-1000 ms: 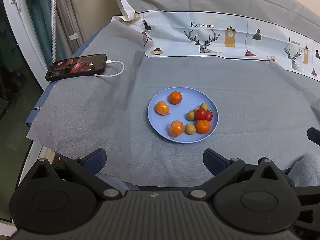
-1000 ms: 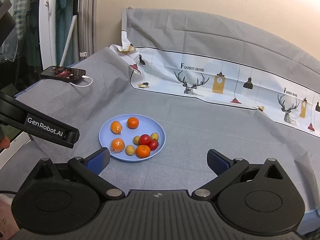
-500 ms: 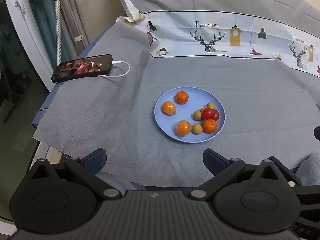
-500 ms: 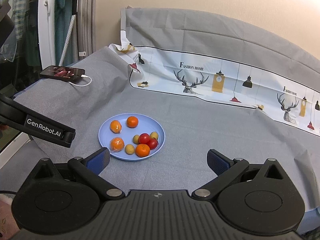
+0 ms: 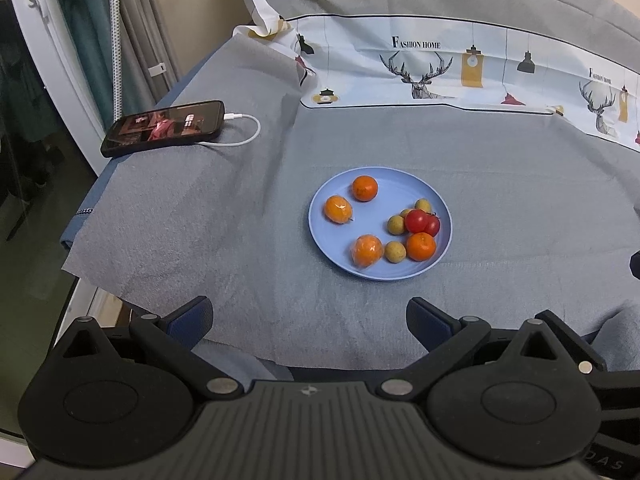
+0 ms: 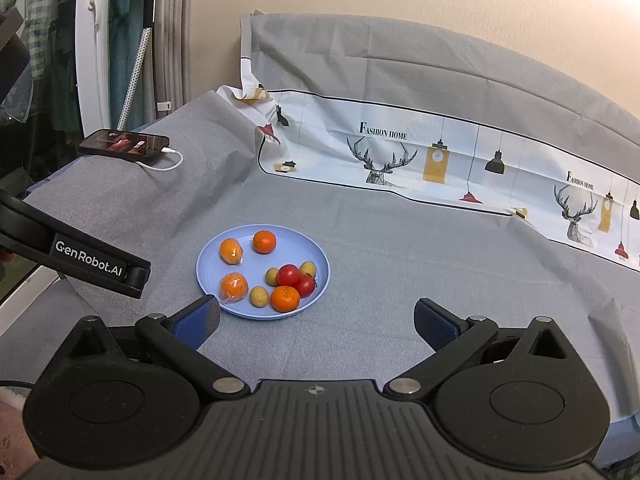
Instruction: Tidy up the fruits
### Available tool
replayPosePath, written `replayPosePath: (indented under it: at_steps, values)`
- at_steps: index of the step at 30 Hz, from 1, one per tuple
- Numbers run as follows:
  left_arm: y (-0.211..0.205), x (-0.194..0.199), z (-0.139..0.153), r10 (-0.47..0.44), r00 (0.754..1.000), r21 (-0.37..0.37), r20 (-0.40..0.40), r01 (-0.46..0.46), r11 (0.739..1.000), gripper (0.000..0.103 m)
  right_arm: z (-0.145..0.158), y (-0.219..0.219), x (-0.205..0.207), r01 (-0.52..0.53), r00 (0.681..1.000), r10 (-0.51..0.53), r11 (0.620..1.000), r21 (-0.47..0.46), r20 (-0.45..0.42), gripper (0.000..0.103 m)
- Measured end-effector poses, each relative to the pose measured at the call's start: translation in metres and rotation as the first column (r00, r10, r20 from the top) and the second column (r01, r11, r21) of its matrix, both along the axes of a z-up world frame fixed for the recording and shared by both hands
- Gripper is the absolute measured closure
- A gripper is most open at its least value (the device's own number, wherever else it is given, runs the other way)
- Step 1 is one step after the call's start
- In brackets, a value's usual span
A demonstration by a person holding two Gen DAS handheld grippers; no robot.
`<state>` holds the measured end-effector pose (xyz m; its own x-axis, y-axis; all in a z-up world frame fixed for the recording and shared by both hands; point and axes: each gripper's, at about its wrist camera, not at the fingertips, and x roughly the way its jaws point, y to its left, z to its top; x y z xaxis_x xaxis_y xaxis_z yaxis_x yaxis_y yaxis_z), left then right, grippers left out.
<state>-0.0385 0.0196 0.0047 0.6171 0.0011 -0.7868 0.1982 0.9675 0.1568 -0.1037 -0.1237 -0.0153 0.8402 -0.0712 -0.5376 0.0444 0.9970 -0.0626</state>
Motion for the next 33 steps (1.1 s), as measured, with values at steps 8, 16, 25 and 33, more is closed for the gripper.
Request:
replayPosePath:
  at_steps: [8, 16, 25, 33]
  values:
    - [0.0016, 0.0008, 0.0001, 0.004, 1.000, -0.002, -0.009, -0.004, 1.000, 0.000, 0.0001, -0.0004, -0.0002, 0.000, 1.000, 0.000, 1.000, 0.000, -0.001, 0.001]
    - [0.0015, 0.0004, -0.0005, 0.005, 1.000, 0.005, -0.004, -0.005, 1.000, 0.000, -0.0002, -0.0007, -0.0005, 0.000, 1.000, 0.000, 1.000, 0.000, -0.001, 0.001]
    - [0.0011, 0.0008, -0.0009, 0.007, 1.000, 0.016, -0.004, -0.007, 1.000, 0.000, 0.0002, -0.0007, -0.0005, 0.000, 1.000, 0.000, 1.000, 0.000, -0.002, 0.001]
    - [0.0000, -0.0006, -0.0008, 0.007, 1.000, 0.024, 0.005, -0.007, 1.000, 0.000, 0.0004, -0.0009, -0.0004, 0.000, 1.000, 0.000, 1.000, 0.000, -0.001, 0.001]
